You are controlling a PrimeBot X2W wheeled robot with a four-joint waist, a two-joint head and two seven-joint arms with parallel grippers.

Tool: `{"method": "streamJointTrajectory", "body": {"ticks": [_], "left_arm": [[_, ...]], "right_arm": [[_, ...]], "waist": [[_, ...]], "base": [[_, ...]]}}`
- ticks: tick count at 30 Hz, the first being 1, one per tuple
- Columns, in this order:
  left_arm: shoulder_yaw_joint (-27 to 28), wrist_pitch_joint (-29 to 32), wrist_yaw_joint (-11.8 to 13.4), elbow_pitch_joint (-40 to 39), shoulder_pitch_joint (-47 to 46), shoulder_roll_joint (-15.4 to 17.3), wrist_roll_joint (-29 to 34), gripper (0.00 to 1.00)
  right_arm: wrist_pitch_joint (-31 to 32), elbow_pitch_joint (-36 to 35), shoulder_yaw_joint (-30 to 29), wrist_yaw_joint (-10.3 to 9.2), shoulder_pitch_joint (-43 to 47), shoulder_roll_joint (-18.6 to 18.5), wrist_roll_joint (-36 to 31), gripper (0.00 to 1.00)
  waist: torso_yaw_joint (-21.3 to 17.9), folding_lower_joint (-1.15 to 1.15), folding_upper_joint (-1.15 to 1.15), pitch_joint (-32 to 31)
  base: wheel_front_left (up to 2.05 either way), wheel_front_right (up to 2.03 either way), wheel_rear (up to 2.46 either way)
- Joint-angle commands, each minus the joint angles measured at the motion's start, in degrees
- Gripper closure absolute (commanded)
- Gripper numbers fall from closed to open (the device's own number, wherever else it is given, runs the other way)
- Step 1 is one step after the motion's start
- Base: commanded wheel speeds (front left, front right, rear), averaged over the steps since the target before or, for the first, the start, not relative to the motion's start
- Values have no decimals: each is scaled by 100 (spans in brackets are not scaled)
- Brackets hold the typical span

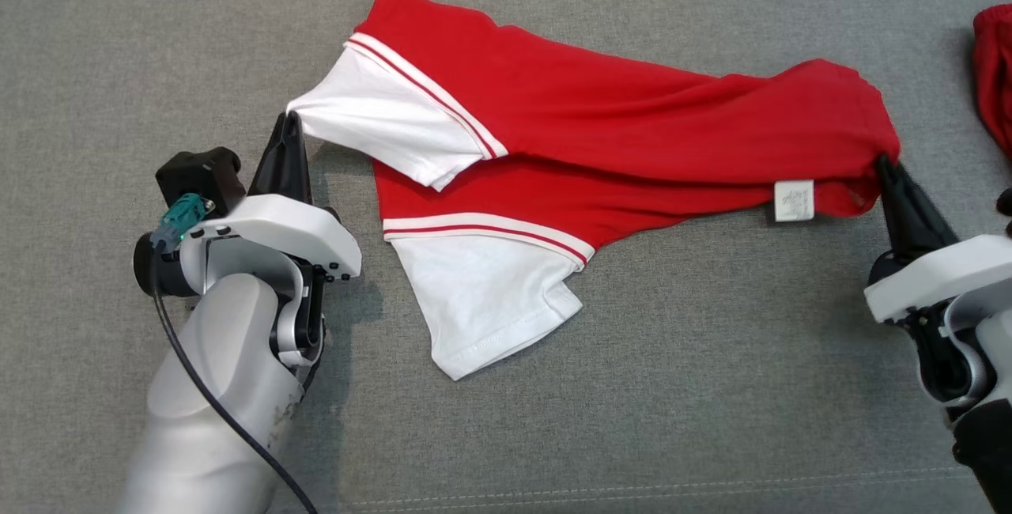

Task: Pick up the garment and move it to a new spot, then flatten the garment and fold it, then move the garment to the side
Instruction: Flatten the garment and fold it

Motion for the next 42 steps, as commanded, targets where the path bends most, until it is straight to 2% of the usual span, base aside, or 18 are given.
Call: {"method": "streamJointTrajectory", "body": {"ticks": [1,2,8,12,14,17,21,24,27,28,29,30,31,32,33,34,42], "left_arm": [[222,-100,-84,-385,-37,235,-66,100],[222,-100,-84,-385,-37,235,-66,100],[388,-164,-321,-1526,-165,437,-132,100],[509,-120,-390,-2170,-271,612,-206,100],[561,-24,-379,-2388,-313,696,-244,100],[570,209,-354,-2591,-322,806,-277,100],[362,698,-379,-2694,-142,829,-339,100],[179,927,-401,-2698,102,758,-391,100],[62,909,-397,-2646,293,692,-370,100],[26,896,-407,-2619,341,661,-377,100],[-7,885,-411,-2585,381,636,-376,100],[-44,875,-417,-2550,413,625,-361,100],[-71,854,-423,-2522,433,610,-351,100],[-92,829,-422,-2497,452,598,-340,100],[-115,809,-422,-2477,470,596,-321,100],[-131,779,-422,-2470,488,593,-307,100],[-33,627,-353,-2570,647,680,-335,100]], "right_arm": [[-35,-359,-101,9,-12,-193,-172,100],[-35,-359,-101,9,-12,-193,-172,100],[-35,-1161,-369,9,-166,-493,-554,100],[-29,-1320,-185,9,-430,-684,-477,100],[151,-1305,2,9,-560,-781,-324,100],[766,-1138,400,9,-609,-992,-132,100],[1458,-870,878,9,-404,-1177,206,100],[1575,-648,1042,9,-207,-1219,414,100],[1505,-406,1190,9,-47,-1113,549,100],[1472,-318,1240,9,-8,-1066,584,69],[1448,-237,1302,9,24,-1018,614,26],[1413,-170,1367,9,47,-970,647,26],[1362,-107,1426,9,60,-930,675,14],[1311,-57,1497,9,67,-896,688,36],[1259,-16,1568,9,70,-869,695,64],[1189,12,1631,9,67,-846,698,100],[604,45,1985,9,144,-901,777,100]], "waist": [[-16,0,0,-100],[-16,0,0,-100],[-87,0,0,-546],[-135,0,0,-913],[-149,0,0,-1097],[-141,0,0,-1321],[-102,0,0,-1382],[-63,0,0,-1287],[-45,0,0,-1154],[-39,0,0,-1111],[-35,0,0,-1067],[-33,0,0,-1025],[-29,0,0,-983],[-27,0,0,-946],[-26,0,0,-916],[-26,0,0,-894],[-18,0,0,-790]], "base": [[0,0,0],[0,0,0],[0,0,0],[0,0,0],[0,0,0],[0,0,0],[0,0,0],[0,0,0],[0,0,0],[0,0,0],[0,0,0],[0,0,0],[0,0,0],[0,0,0],[0,0,0],[0,0,0],[0,0,0]]}}
